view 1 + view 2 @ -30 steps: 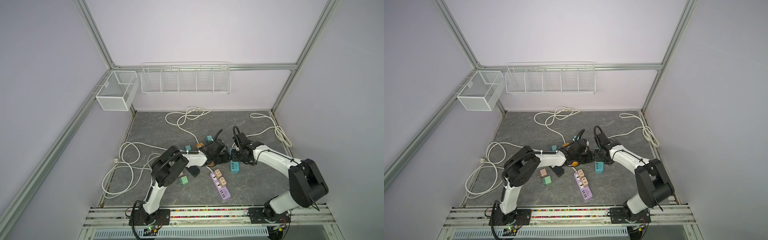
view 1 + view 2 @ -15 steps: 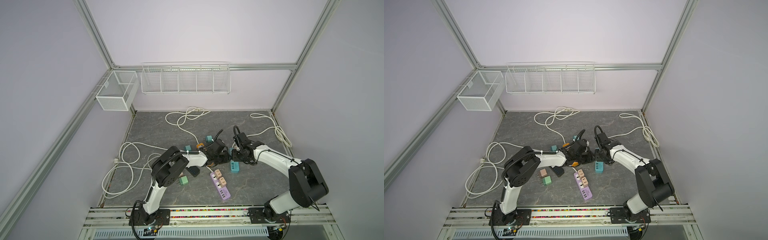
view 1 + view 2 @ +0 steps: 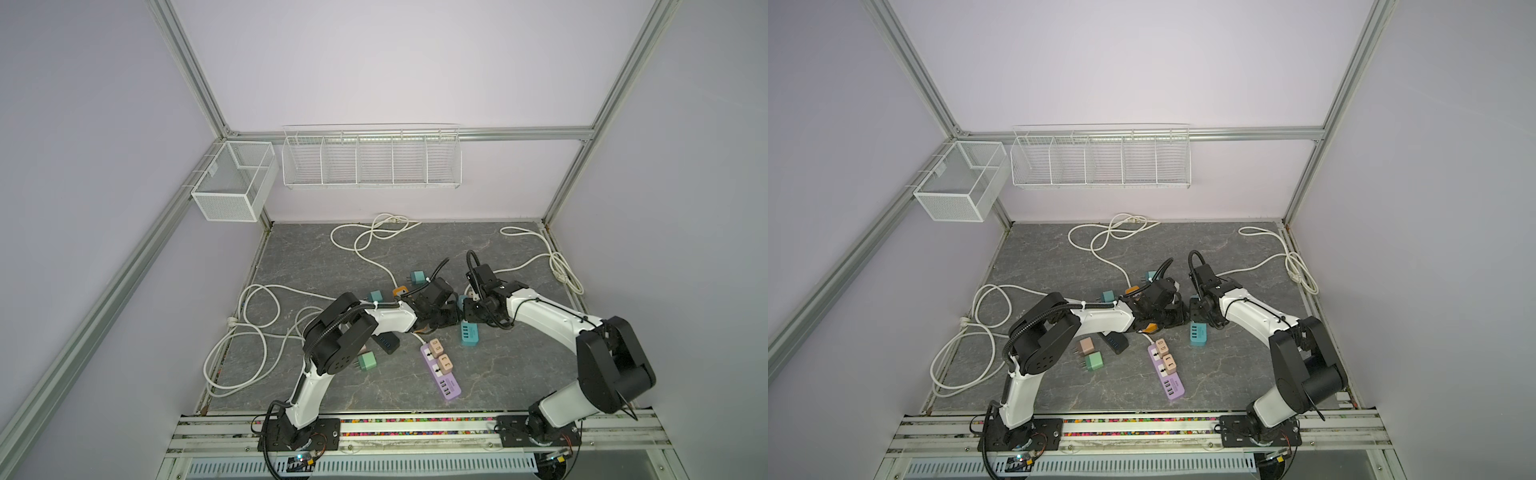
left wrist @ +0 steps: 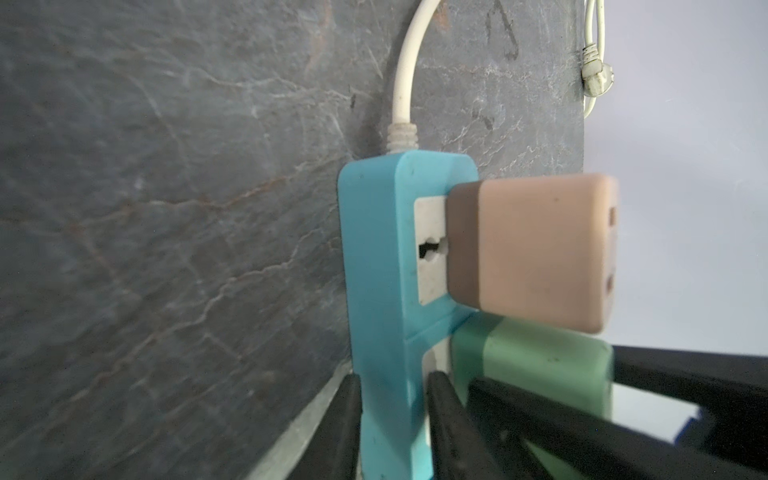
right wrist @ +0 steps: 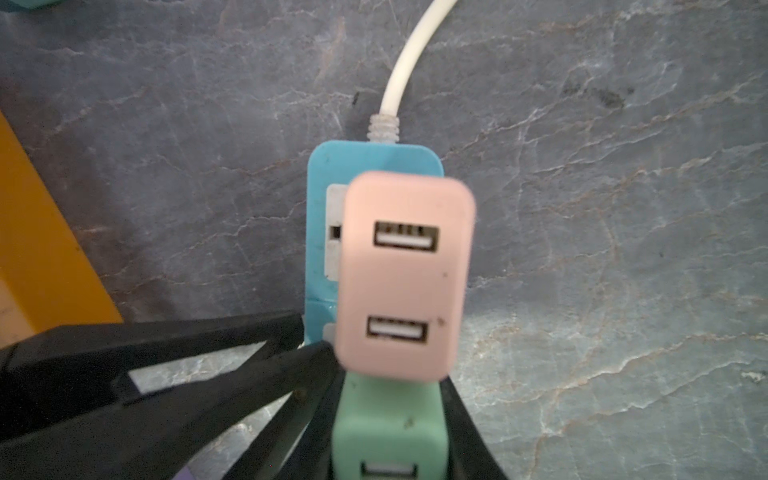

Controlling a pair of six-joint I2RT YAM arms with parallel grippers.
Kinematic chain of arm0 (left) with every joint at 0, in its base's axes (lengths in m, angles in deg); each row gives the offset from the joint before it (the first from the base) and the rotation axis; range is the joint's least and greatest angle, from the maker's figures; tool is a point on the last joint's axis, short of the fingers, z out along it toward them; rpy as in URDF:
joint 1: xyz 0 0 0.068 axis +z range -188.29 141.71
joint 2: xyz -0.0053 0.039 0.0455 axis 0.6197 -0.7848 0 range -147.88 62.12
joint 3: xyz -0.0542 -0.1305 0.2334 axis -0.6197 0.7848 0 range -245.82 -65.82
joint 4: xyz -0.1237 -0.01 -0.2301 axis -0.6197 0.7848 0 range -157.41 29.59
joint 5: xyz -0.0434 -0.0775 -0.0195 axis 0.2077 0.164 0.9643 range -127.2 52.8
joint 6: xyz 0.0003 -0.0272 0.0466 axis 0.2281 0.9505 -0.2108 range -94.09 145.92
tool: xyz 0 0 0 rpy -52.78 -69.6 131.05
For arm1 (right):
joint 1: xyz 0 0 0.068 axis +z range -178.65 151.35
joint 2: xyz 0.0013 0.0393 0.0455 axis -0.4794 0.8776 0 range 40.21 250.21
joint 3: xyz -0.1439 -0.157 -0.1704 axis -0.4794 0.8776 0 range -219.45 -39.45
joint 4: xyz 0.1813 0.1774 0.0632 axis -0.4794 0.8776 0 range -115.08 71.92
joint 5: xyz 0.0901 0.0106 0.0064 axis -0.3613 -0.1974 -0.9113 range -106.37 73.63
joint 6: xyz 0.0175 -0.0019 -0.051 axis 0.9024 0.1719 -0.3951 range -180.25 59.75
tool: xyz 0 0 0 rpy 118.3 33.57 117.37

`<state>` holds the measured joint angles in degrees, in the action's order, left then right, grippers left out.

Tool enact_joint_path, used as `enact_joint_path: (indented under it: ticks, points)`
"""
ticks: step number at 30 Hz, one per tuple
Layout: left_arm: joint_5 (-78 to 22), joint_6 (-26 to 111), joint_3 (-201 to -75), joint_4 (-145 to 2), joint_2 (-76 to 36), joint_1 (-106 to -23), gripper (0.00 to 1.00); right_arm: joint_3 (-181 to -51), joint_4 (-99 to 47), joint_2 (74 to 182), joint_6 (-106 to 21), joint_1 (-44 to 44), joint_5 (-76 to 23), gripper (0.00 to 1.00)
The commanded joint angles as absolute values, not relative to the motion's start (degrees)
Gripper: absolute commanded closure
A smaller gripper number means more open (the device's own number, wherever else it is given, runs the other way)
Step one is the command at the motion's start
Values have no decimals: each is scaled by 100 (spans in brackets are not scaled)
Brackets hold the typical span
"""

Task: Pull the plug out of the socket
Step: 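Pull the mint-green adapter out with the right gripper while the left steadies the strip, then carry the mint-green adapter beside the blue strip, set it down, open right gripper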

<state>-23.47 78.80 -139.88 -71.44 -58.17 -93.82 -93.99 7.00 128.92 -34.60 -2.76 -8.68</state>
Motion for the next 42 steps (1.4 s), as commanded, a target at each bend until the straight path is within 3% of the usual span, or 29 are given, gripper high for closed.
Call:
enact_joint_path:
  ticks: [1,21,29,42]
  points:
    - [-2605,7686,-14137,-6493,-6084,-9440,72,-9333,648,12710,-3505,-409,-1098,76]
    - [-2820,7705,-14215,-6271,-6154,-9481,76,-9427,883,12522,-3409,-334,-792,78]
    - [-2860,7724,-14217,-6267,-6115,-9487,77,-9685,995,12766,-3256,67,-601,80]
    - [-2860,7577,-14358,-6230,-5853,-9481,77,-9129,1070,11476,-3349,-728,-1224,79]
